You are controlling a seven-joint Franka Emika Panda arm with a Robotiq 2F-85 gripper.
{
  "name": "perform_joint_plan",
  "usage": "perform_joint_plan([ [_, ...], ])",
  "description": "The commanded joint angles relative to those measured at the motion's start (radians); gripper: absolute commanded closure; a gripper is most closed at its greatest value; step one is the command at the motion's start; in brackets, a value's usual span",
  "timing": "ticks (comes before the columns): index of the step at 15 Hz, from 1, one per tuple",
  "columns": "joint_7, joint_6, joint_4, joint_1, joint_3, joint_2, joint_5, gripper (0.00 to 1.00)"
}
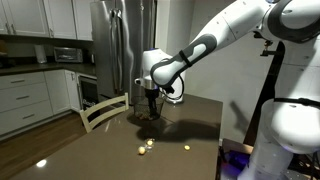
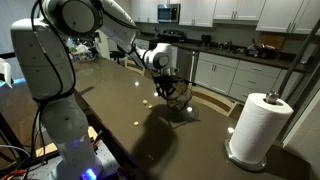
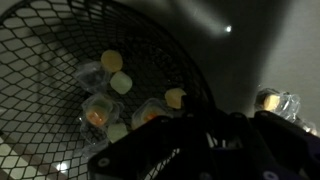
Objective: Move the basket to the right
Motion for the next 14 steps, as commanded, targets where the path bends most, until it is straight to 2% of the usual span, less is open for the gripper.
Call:
perform_joint_plan([
  [1, 0.073, 0.003, 0.013, -0.016, -0.009, -0.02, -0.011, 0.96],
  [14, 0.206, 0.016, -0.002, -0.106, -0.104, -0.014, 0.039, 0.96],
])
